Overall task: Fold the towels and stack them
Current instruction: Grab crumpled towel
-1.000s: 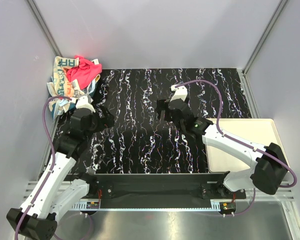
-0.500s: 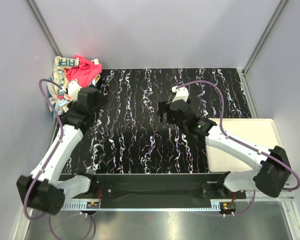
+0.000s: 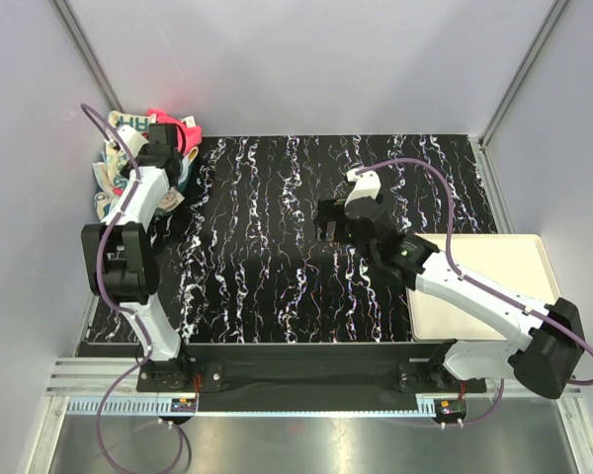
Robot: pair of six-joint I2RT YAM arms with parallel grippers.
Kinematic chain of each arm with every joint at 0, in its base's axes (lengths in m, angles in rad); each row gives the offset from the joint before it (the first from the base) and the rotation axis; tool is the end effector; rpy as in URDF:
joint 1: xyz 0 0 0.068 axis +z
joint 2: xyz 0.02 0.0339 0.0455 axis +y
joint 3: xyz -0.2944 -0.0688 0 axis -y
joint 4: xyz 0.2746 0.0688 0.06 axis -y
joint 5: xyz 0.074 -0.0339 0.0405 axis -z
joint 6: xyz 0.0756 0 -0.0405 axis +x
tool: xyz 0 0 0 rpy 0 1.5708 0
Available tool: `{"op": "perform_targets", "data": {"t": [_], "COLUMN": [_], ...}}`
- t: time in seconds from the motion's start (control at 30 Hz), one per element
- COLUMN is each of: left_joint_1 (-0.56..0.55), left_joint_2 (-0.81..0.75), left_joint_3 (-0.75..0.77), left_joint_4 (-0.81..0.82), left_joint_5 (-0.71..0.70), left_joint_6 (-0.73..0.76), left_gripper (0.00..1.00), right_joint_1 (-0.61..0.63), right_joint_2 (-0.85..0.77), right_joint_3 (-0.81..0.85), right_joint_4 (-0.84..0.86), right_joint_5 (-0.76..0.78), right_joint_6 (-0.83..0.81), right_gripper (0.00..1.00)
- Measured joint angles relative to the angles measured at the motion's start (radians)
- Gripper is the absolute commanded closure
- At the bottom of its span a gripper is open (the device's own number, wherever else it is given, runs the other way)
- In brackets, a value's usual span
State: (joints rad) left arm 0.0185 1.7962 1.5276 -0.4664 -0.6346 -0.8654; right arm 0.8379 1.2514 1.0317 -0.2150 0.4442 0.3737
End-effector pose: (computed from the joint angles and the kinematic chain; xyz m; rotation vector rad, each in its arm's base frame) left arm 0.4656 0.0534 0.2950 -1.1913 1.7917 0.2489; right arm 0.2501 0.2292 0.3318 -0.1757 1.9694 0.3479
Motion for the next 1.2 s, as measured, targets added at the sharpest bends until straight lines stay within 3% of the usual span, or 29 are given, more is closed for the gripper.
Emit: {"op": "perform_targets", "data": {"t": [0.3,0.43,0.57,0.7,0.73,0.8,1.0,1.2], "left_joint_1": [0.047,0.052,0.052,0.052,0.052,0.052,0.042,-0.034], "left_joint_2": [0.153,0.175,0.185,0.186,0.186,0.185,0.162,-0.023], "left_joint_3": [0.060,0.061,0.061,0.061,0.061,0.061,0.051,-0.058], "left_joint_4": [-0.016,-0.007,-0.003,0.002,0.003,0.005,0.032,0.146], "left_joint_5": [-0.010,-0.008,-0.005,-0.005,-0.004,-0.003,-0.002,-0.018], "left_joint_6": [0.004,0.011,0.020,0.023,0.025,0.030,0.086,0.197], "left_gripper": [0.24,0.31,0.47,0.76,0.88,0.99,1.00,1.00], "right_joint_1": [0.000,0.000,0.000,0.000,0.000,0.000,0.000,0.000], "right_joint_2": [0.024,0.053,0.058,0.059,0.059,0.059,0.059,0.059], "right_joint_3": [-0.003,-0.003,-0.003,-0.003,-0.003,-0.003,-0.003,-0.003], "right_joint_4": [0.000,-0.002,-0.001,-0.001,-0.001,-0.001,-0.001,-0.001], "right_joint_5": [-0.003,-0.016,-0.020,-0.020,-0.020,-0.020,-0.019,-0.018], "right_joint_6": [0.000,0.000,0.000,0.000,0.000,0.000,-0.001,-0.004], "right_gripper": [0.00,0.00,0.00,0.00,0.00,0.00,0.00,0.00]}}
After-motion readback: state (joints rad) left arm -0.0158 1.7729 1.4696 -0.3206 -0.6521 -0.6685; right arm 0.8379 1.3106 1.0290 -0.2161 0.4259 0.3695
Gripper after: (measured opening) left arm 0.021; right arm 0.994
